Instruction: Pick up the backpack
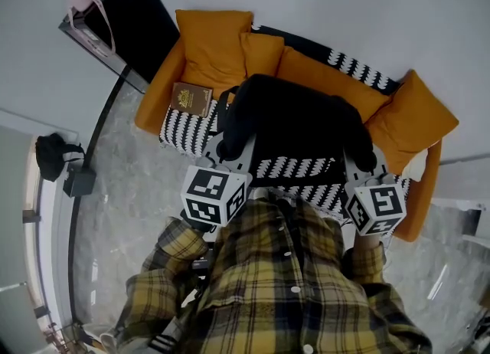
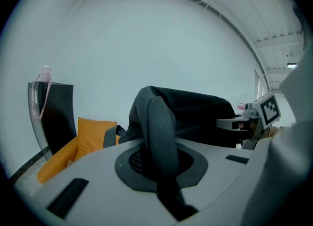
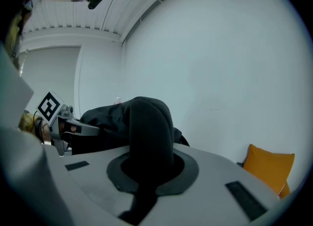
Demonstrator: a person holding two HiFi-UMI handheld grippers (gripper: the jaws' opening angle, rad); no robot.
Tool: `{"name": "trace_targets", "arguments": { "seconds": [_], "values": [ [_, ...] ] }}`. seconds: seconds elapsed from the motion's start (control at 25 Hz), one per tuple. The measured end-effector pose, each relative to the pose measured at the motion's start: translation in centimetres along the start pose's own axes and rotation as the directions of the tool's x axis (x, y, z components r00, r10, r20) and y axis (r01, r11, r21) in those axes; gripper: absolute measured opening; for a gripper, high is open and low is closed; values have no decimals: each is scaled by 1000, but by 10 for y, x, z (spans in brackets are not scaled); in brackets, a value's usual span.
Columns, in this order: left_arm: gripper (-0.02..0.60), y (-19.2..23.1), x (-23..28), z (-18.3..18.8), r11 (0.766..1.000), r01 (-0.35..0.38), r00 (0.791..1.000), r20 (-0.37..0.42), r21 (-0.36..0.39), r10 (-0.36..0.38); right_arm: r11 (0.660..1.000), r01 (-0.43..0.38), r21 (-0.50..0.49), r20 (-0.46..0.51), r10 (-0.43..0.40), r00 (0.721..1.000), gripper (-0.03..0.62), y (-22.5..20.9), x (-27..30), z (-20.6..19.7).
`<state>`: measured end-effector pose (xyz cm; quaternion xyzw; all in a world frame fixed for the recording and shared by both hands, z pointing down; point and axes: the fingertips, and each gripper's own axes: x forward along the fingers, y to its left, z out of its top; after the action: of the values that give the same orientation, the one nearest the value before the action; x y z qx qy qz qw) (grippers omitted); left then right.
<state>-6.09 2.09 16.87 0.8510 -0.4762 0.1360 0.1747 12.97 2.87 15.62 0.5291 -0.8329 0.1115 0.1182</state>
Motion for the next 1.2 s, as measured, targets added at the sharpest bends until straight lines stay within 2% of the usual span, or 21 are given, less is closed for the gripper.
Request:
{"name": "trace_targets", "arguments": {
  "seconds": [0.72, 1.2],
  "values": [
    [38, 3, 11, 1, 1000, 6, 1000, -14, 5, -6, 999, -6, 41, -7, 6, 1000, 28, -8, 10, -4],
    [38, 6, 17, 3, 1000, 11, 1000, -16, 12, -11, 1000, -3, 31, -15, 3, 1000, 26, -9, 13, -4]
  ]
}}
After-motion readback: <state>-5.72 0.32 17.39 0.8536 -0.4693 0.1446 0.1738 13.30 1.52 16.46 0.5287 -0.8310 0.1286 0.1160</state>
